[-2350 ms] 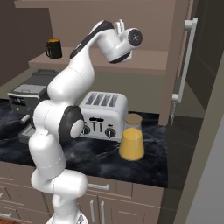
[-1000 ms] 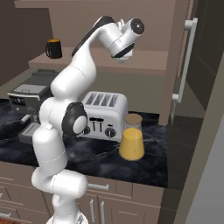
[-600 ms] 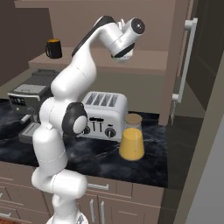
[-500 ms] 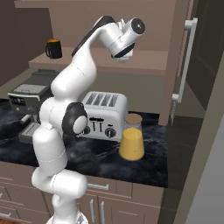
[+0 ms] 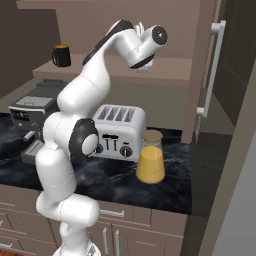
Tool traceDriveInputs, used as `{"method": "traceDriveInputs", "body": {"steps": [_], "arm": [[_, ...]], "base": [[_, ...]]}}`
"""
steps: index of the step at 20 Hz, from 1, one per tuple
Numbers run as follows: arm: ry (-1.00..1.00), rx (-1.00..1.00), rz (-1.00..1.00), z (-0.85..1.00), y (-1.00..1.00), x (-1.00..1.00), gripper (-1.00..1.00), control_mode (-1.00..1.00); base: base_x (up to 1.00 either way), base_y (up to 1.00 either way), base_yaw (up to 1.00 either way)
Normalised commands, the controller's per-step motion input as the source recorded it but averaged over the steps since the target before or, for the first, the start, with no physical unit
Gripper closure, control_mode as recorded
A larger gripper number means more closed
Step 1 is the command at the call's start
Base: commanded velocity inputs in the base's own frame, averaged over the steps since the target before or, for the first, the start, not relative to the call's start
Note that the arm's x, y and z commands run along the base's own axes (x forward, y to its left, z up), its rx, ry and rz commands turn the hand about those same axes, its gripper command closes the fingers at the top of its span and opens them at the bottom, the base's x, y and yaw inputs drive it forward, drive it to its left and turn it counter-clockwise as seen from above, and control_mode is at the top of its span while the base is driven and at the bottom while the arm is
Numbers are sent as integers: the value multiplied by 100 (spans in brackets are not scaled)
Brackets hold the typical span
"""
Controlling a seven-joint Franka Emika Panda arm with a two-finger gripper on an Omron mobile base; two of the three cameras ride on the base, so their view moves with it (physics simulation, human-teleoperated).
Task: There is a tray on the dining counter. Grab the cup, mug, and pitcher and place them on the tray. The pitcher may be placed next to the tray if it cannot fit the tray.
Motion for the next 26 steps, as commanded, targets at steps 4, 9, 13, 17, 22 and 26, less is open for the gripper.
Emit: {"method": "traceDriveInputs", "body": {"steps": [4, 9, 13, 17, 22, 26], "arm": [[-13, 2, 0, -7, 0, -9, 100, -100], [-11, 1, 0, 0, 0, -34, 100, -100], [-7, 0, 0, 0, 0, -56, 100, -100], [-6, 0, 0, 0, 0, -64, 100, -100], [-5, 0, 0, 0, 0, -78, 100, -100], [-7, 0, 0, 0, 0, -86, 100, -100]], "base": [[0, 0, 0], [0, 0, 0], [0, 0, 0], [0, 0, 0], [0, 0, 0], [0, 0, 0]]}}
